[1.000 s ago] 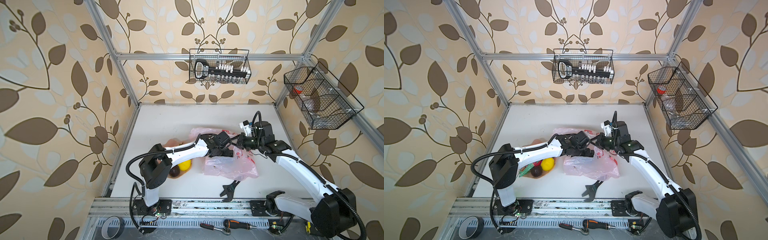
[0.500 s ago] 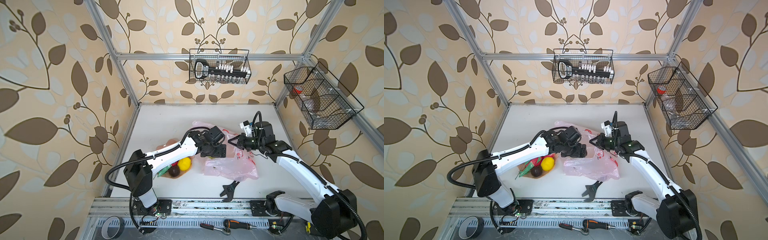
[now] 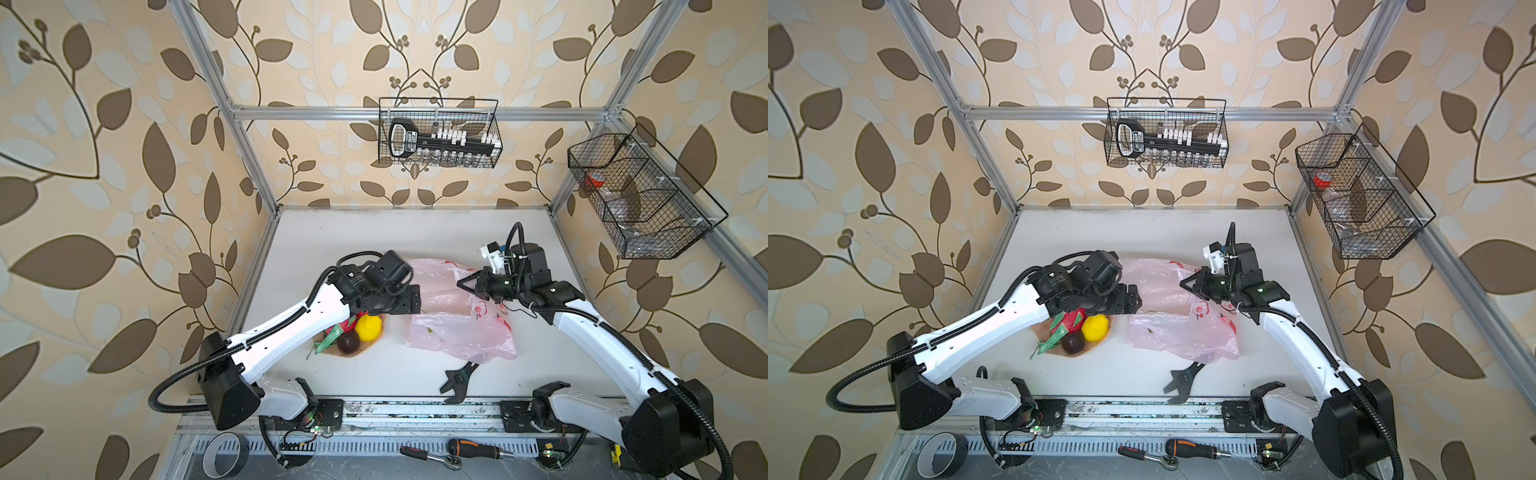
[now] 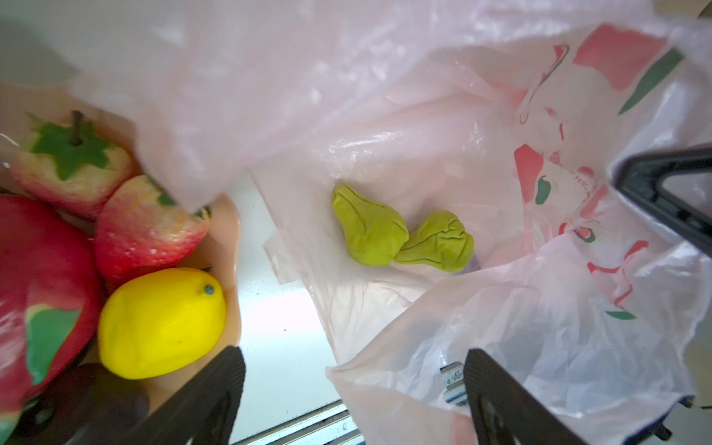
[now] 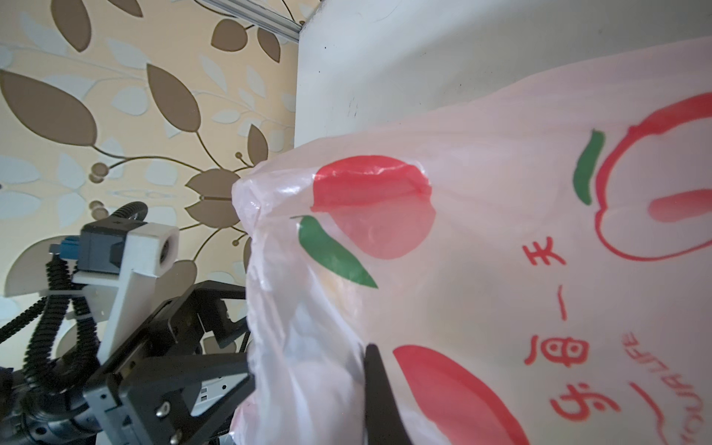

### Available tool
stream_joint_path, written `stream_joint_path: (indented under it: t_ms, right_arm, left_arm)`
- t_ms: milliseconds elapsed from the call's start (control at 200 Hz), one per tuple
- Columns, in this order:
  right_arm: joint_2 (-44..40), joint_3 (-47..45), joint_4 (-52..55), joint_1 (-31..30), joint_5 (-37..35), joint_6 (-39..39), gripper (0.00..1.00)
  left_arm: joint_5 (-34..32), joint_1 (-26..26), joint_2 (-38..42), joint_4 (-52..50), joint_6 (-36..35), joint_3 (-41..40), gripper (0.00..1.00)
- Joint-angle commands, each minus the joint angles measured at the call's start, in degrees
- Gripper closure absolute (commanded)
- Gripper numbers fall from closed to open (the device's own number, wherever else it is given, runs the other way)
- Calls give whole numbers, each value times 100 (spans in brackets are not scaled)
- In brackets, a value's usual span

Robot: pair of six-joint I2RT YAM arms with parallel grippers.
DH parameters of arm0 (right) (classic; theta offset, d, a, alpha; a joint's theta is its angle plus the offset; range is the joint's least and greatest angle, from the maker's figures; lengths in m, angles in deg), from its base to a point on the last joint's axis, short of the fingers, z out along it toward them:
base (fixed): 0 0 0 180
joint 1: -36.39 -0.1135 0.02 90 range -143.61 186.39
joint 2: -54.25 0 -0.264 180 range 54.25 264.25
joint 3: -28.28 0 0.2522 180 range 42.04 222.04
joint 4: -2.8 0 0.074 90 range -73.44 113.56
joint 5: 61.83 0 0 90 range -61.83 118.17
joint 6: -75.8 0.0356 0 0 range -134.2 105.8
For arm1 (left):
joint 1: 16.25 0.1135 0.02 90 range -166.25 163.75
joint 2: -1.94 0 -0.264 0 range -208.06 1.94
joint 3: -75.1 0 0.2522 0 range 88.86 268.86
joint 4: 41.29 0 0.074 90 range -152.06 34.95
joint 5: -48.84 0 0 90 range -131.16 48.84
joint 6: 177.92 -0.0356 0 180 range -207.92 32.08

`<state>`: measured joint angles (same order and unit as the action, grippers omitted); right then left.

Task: Place the fruits into the plastic bag
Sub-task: Place the fruit in the plastic bag, then pick up the fruit from the plate.

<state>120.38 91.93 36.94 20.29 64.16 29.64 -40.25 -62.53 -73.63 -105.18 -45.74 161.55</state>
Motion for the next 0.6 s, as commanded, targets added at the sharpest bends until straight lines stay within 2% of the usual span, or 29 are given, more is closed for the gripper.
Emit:
stream_joint_path:
  t_ms: [0, 110, 265, 595]
  right_arm:
    - [2, 142, 62, 15, 90, -101, 100]
    - [14, 143, 104, 14, 101, -138, 100]
    - [14, 144, 124, 11, 114, -156, 100]
    - [-12, 174, 190, 41, 137, -215, 100]
  left_arm:
    - [-193, 206, 336, -422, -61, -77, 8]
    - [-50, 428, 436, -682, -224, -104, 8]
    - [-51, 467, 424, -958, -532, -22, 7]
    - [-200, 524, 335, -1289, -554, -24, 7]
